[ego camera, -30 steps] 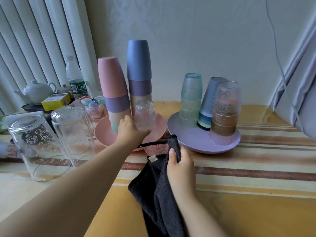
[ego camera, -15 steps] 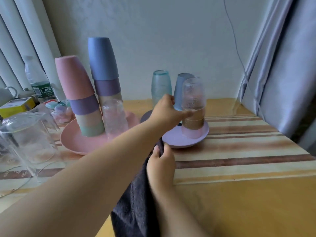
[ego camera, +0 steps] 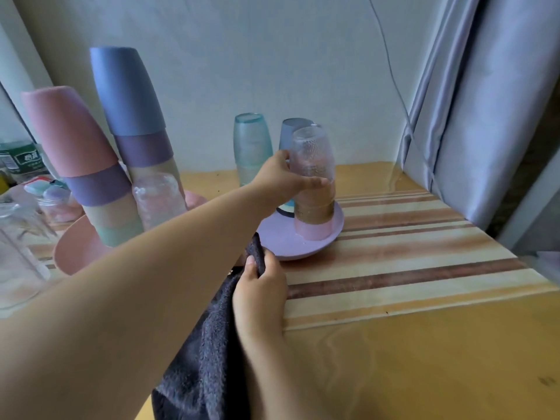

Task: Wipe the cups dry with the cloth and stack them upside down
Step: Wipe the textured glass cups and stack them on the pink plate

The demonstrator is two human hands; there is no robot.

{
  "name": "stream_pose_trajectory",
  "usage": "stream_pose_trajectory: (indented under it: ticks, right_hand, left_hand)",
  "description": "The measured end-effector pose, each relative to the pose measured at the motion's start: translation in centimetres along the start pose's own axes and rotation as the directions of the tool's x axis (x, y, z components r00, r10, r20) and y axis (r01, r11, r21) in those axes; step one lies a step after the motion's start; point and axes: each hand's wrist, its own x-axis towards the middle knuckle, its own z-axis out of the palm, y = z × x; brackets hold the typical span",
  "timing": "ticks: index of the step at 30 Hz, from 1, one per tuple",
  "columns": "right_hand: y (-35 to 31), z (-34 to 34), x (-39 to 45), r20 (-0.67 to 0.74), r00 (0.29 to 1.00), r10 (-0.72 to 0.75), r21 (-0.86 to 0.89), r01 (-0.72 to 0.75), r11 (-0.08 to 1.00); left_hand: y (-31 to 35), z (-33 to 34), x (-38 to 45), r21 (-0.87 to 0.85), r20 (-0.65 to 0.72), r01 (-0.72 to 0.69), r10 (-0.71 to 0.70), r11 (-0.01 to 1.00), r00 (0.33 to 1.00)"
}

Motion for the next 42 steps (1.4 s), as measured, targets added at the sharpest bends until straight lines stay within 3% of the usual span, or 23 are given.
stream_pose_trajectory:
  ticks: [7, 17, 21, 31, 38, 42]
  right_hand:
    - [-5.0, -5.3, -1.0, 0.0, 1.0, 0.003, 0.136, -0.003, 0.991]
    - [-4.5, -4.8, -0.8, -0.028, 1.0, 0.008, 0.094, -0.006, 0.996]
    - [-4.7, -4.9, -0.9, -0.023, 1.0, 0.009, 0.094, -0.007, 0.996]
    - [-7.5, -7.0, -2.4, 0.048, 0.999, 0.0, 0.17, -0.008, 0.985]
    - [-9.5, -7.4, -3.7, 0.053, 0.995, -0.087, 0.278, 0.069, 0.958]
    - [-10.6, -7.3, -4.2, 0.094, 0.995, -0.025, 0.38, -0.012, 0.925]
  left_hand:
    - [-0.5, -0.3, 0.1, 0.033, -0.003, -0.039, 0.039, 0.999, 0.999]
    - [-0.8, -0.3, 0.2, -0.014, -0.083, -0.105, 0.103, 0.994, 0.991]
    - [-0.1, -0.3, 0.3, 0.024, -0.055, -0.151, 0.152, 0.988, 0.987]
    - [1.8, -1.9, -2.1, -0.151, -0.172, -0.213, 0.187, 0.965, 0.967]
    - [-1.5, -9.4, -11.8, -0.156, -0.298, -0.171, 0.118, 0.973, 0.947]
    - [-5.5, -11.7, -17.4, -0.18, -0.357, -0.036, -0.031, 0.983, 0.934]
